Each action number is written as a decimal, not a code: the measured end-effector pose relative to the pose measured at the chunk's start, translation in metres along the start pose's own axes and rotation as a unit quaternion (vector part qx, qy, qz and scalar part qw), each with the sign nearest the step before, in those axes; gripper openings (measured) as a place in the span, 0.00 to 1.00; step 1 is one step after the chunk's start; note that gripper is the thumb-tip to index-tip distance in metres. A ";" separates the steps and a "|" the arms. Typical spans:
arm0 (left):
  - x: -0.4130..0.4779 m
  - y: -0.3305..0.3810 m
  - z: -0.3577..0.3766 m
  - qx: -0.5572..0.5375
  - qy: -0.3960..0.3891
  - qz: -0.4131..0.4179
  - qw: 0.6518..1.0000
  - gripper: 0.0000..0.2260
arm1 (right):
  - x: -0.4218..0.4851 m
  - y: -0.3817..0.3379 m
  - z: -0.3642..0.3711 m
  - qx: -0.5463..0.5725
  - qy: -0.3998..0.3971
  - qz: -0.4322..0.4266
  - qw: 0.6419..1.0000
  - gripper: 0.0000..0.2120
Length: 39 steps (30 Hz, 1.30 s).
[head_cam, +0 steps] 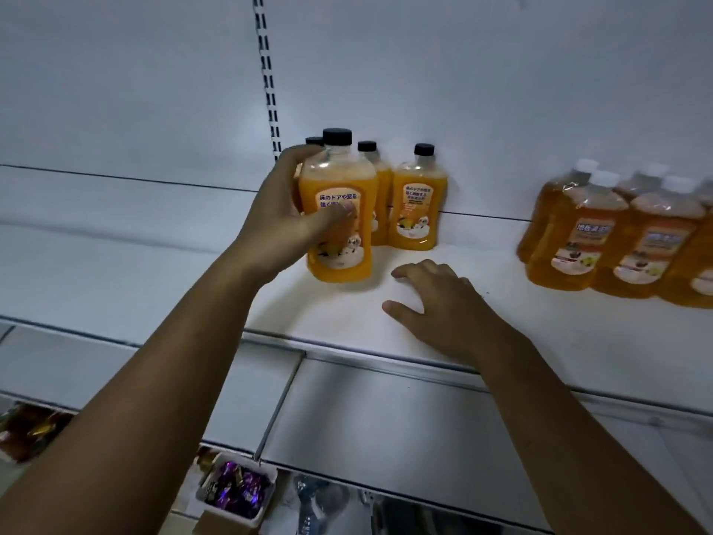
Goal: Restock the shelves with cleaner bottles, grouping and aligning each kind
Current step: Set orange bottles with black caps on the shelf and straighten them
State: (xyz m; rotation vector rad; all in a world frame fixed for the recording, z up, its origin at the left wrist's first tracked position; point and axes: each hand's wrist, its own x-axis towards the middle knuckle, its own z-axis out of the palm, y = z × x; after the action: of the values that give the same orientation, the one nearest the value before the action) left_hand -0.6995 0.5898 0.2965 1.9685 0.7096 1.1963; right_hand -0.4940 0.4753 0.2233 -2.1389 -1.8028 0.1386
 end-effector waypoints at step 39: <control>0.111 -0.027 0.017 0.418 -0.123 0.126 0.891 0.36 | 0.009 0.007 0.010 0.011 -0.014 0.032 0.999 0.27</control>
State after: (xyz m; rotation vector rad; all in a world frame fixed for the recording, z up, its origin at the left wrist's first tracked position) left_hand -0.6399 0.6840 0.3265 2.9391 0.9538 0.7961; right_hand -0.4884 0.4855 0.2132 -2.1904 -1.7392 0.2035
